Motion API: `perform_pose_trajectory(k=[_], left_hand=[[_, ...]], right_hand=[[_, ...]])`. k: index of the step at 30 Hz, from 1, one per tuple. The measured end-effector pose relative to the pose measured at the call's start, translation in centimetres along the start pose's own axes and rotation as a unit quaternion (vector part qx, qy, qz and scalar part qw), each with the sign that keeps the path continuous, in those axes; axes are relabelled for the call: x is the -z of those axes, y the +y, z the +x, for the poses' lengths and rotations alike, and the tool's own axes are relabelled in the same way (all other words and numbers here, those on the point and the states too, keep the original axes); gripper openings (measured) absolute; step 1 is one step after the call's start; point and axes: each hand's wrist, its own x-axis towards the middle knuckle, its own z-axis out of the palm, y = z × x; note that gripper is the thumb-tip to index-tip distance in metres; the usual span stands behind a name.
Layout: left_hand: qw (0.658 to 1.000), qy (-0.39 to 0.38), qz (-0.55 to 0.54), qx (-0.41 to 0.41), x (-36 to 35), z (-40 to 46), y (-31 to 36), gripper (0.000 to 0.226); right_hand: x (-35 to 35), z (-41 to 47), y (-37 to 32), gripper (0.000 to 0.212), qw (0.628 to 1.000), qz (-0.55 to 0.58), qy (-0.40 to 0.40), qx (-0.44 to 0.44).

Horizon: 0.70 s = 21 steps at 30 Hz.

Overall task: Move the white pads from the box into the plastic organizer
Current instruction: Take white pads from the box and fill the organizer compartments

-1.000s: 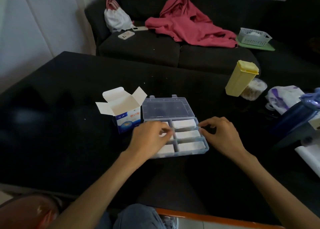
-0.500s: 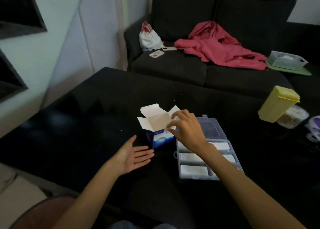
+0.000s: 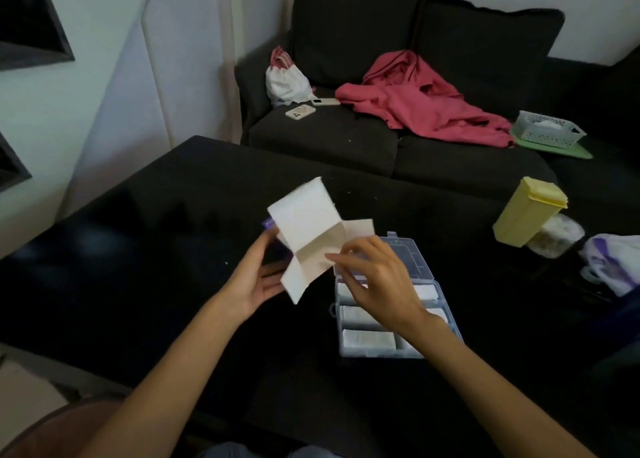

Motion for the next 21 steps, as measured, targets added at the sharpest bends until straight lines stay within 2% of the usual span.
perform_pose_trajectory(k=[2, 5, 8, 10, 14, 18, 19, 21], left_hand=[[0.991, 0.06, 0.076, -0.095, -0.8, -0.3, 0.7, 0.047], [0.976, 0.104, 0.118, -0.152, -1.3, 0.0, 1.4, 0.066], [0.984, 0.101, 0.12, -0.087, -1.5, 0.2, 1.0, 0.068], [0.994, 0.063, 0.084, -0.027, -1.5, 0.1, 0.4, 0.059], [0.999, 0.03, 0.002, 0.044, -0.7, 0.4, -0.4, 0.04], [0.998, 0.028, -0.001, 0.054, 0.2, 0.8, -0.5, 0.042], [0.998, 0.028, 0.009, 0.054, 0.2, 0.8, -0.6, 0.042], [0.998, 0.022, 0.035, 0.052, 0.1, 0.7, -0.7, 0.038]], right_hand=[[0.0, -0.3, -0.1, 0.028, 0.997, 0.045, 0.026, -0.051], [0.4, -0.4, -0.7, 0.03, 0.977, 0.151, 0.044, -0.143], [0.6, 0.0, -1.7, 0.028, 0.942, 0.237, 0.019, -0.236], [0.4, 0.0, -2.1, 0.028, 0.931, 0.249, -0.011, -0.266], [0.8, 0.4, -2.3, 0.026, 0.95, 0.196, -0.013, -0.241], [1.8, 1.0, -3.1, 0.023, 0.985, 0.101, 0.002, -0.137], [2.0, 1.1, -3.5, 0.023, 0.989, 0.088, -0.011, -0.116], [2.4, 1.7, -4.3, 0.028, 0.987, 0.087, -0.085, -0.104]])
